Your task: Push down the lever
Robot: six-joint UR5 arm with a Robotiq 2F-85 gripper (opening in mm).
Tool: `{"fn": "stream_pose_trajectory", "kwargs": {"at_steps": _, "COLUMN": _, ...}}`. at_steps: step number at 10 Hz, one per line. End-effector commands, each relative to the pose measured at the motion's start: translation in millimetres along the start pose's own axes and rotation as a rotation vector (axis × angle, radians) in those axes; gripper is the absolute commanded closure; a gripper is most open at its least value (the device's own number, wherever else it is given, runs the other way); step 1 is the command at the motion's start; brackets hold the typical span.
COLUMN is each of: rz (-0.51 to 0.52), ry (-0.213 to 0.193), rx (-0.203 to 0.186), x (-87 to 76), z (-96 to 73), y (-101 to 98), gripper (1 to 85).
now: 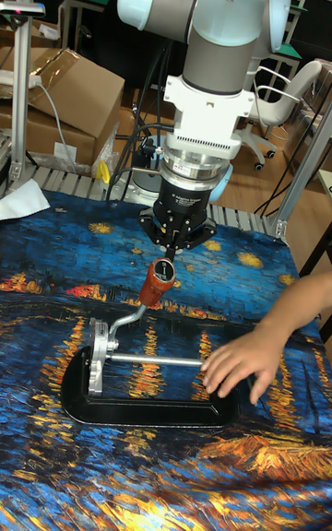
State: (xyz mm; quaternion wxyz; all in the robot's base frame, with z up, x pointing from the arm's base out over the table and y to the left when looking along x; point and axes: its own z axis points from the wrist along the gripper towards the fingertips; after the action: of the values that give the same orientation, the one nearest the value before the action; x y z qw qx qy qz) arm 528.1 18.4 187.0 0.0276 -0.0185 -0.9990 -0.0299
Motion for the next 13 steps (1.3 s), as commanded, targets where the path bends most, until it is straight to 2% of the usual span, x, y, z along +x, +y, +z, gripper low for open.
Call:
{"fn": "stream_pose_trajectory", "kwargs": {"at_steps": 1, "rz": 0.002, "ry": -0.003, "rx": -0.012, "x": -0.8, "z": -1.4, "y": 3.0, "gripper": 84.7}}
{"fn": "stream_pose_trajectory", "kwargs": {"at_steps": 13, "rz": 0.006, "ry": 0.001, "rx": -0.021, "x": 0.8, "z": -2.0, "y": 5.0, "gripper": 84.7}}
